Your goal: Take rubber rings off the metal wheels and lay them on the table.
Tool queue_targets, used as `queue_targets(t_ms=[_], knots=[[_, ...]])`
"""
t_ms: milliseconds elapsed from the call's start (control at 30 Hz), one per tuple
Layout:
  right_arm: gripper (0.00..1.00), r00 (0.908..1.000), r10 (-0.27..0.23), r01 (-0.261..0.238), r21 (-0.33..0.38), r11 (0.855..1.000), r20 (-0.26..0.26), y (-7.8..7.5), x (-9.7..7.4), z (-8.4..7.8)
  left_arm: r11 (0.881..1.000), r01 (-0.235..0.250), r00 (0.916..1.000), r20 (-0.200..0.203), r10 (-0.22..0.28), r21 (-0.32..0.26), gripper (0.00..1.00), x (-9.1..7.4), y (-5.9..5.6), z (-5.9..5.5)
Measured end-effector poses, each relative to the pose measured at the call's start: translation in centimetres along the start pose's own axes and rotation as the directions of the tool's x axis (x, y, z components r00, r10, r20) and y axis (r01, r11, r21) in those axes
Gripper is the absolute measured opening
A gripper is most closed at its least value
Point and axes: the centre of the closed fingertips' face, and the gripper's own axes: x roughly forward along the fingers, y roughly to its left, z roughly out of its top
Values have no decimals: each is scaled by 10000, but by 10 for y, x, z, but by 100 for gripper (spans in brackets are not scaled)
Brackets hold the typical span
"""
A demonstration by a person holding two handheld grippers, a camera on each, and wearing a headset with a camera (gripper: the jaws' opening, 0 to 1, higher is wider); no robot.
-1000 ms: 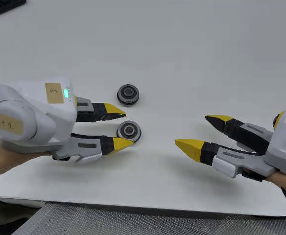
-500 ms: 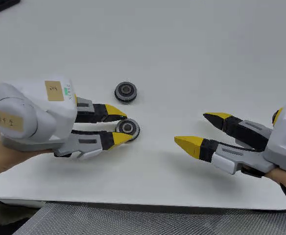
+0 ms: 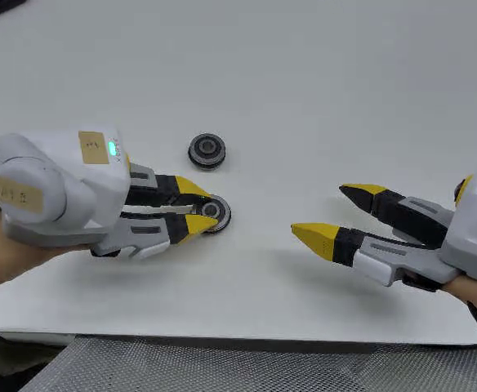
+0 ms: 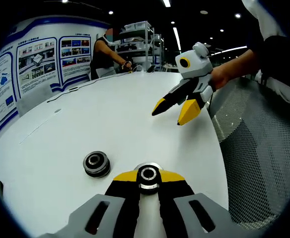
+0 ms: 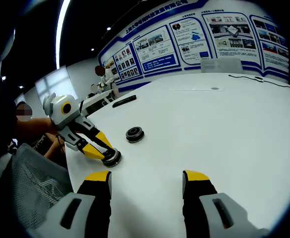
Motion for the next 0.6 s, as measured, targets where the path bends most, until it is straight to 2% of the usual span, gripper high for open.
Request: queue_targets(t_ms=[200,267,333,367,400,500,567,600], knots=[[58,9999,100,-100,59,9999,-14,4,2,0,9998,52,10000,-35,-51,166,14,0,-1,0],[58,9995,226,-234,355,9991,227,8,4,5,9996,46,10000,-54,-45,263,14,0,0,0],[57,9959,588,-665,1162,9910,690,17,6,15,9997,46,10000,-6,-45,243,14,0,-1,0],[58,9901,953,-1123,1749,9782,1029,26,7,22,9995,38,10000,39,-40,319,14,0,-1,0],[59,9882,963,-1189,2012,9723,1190,27,9,26,9996,26,10000,59,-28,279,14,0,-1,0],[59,9840,889,-1256,2475,9607,1543,29,14,36,9998,41,10000,37,-41,202,13,0,0,0],[58,9798,1035,-1488,2783,9489,1709,32,18,41,9995,67,9999,-102,-64,311,13,0,-1,0],[58,9759,1333,-1775,2729,9455,1729,37,19,42,9992,68,9998,-162,-62,383,13,0,-1,0]])
